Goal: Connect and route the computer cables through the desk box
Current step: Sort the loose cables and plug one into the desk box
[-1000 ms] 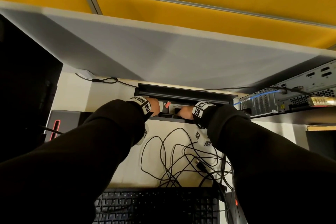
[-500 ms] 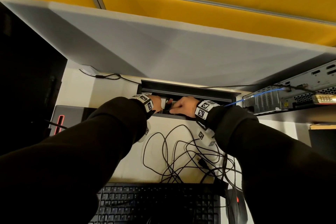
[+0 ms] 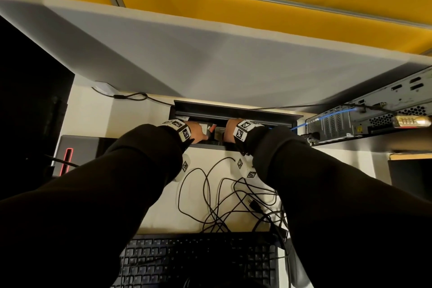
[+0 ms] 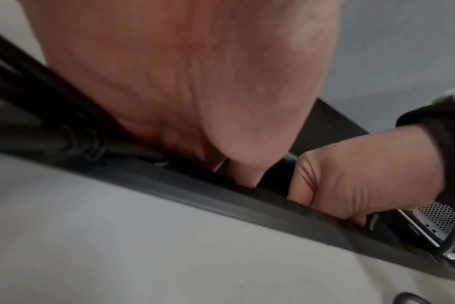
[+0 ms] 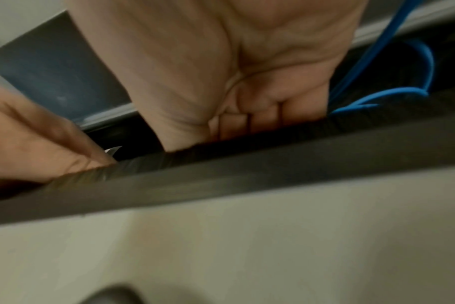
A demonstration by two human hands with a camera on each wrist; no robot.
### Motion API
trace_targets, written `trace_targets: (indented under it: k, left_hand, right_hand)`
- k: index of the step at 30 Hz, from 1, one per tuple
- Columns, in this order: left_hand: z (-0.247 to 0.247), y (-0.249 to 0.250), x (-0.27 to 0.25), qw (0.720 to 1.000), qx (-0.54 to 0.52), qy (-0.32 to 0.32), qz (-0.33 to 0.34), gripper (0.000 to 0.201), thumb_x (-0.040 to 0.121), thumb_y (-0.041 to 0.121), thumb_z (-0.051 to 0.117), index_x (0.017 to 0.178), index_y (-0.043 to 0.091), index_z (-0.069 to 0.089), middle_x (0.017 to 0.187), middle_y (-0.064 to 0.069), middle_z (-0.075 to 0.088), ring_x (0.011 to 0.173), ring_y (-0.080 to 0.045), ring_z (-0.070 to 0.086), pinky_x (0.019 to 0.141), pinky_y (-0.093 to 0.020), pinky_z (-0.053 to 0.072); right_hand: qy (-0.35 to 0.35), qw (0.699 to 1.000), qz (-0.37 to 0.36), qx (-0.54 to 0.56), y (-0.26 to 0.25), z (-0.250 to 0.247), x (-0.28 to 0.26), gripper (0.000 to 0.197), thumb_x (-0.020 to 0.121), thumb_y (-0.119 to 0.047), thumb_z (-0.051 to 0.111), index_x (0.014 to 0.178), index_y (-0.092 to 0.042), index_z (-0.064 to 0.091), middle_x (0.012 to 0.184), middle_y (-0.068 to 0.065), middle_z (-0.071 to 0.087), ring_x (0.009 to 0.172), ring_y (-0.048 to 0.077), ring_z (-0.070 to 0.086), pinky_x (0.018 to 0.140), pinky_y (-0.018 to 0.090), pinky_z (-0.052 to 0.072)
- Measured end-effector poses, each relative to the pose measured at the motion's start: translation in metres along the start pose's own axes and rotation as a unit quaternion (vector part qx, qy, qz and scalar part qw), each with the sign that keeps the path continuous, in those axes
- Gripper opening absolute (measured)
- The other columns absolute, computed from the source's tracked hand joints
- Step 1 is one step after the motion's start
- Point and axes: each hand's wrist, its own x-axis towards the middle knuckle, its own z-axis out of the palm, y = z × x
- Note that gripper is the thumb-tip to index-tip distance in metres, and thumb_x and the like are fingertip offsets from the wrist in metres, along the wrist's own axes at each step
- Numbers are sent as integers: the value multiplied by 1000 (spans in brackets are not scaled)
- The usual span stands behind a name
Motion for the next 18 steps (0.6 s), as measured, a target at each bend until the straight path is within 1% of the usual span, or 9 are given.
trace_targets:
  k: [2,3,5,7,9,11,14,16,18]
  left_hand:
    - [-2,3,-3,1000,8,-16,4,50,107,45,44,135,7,57,135,-12,61,125,-28,57,104,-34,41]
    - [-1,1,-2,1000,5,-28,7,48,108,44,43,135,7,57,135,-11,61,124,-28,58,103,-34,41]
    - [2,-5,3,999,12,-43,4,48,107,44,44,136,9,58,137,-10,61,123,-28,59,99,-34,43]
    - [1,-9,4,999,14,-51,3,46,106,43,47,134,8,59,134,-11,63,118,-27,60,91,-32,42]
    - [-1,-9,5,998,7,-58,-2,41,106,37,49,130,6,61,128,-12,65,107,-25,60,86,-30,40]
    - [-5,-5,5,998,16,-60,5,38,105,33,50,129,6,61,126,-12,64,103,-24,59,86,-30,41]
    - [-2,-5,10,998,26,-53,9,32,104,29,51,125,7,62,111,-10,63,99,-23,59,83,-29,42]
    - [-1,-5,11,998,25,-52,4,29,103,27,52,121,8,63,108,-10,63,92,-22,56,82,-30,43]
    - [2,-5,15,998,27,-50,6,30,102,26,52,121,6,64,115,-12,66,93,-23,57,84,-30,45]
  right_hand:
    - [-6,1000,-20,-11,7,-3,-2,37,97,-44,53,110,-13,68,84,1,60,80,20,61,75,32,47]
    - [-17,999,-29,-16,9,-6,-7,36,98,-44,52,110,-14,68,90,2,64,85,21,63,78,32,48]
    - [-36,998,-39,-14,14,-3,-12,36,101,-41,51,119,-14,67,111,5,68,102,22,64,91,33,48]
    - [-62,997,-34,20,17,1,-10,37,103,-34,51,131,-12,62,128,10,64,118,25,59,104,35,43]
    - [-65,996,-32,59,15,3,-8,36,102,-28,54,131,-9,63,127,11,63,119,27,58,106,36,44]
    - [-53,995,-46,73,9,4,-7,31,102,-25,53,124,-10,67,123,9,66,112,26,61,103,36,47]
    - [-2,994,-60,91,-5,13,-4,31,100,-23,52,127,-21,67,121,7,69,107,27,65,100,40,51]
    - [21,992,-91,86,-12,19,-3,39,100,-20,51,137,-26,60,130,6,66,117,29,63,106,43,48]
    - [22,991,-111,68,-14,19,-1,43,102,-19,48,145,-23,53,143,5,58,129,28,55,115,39,39]
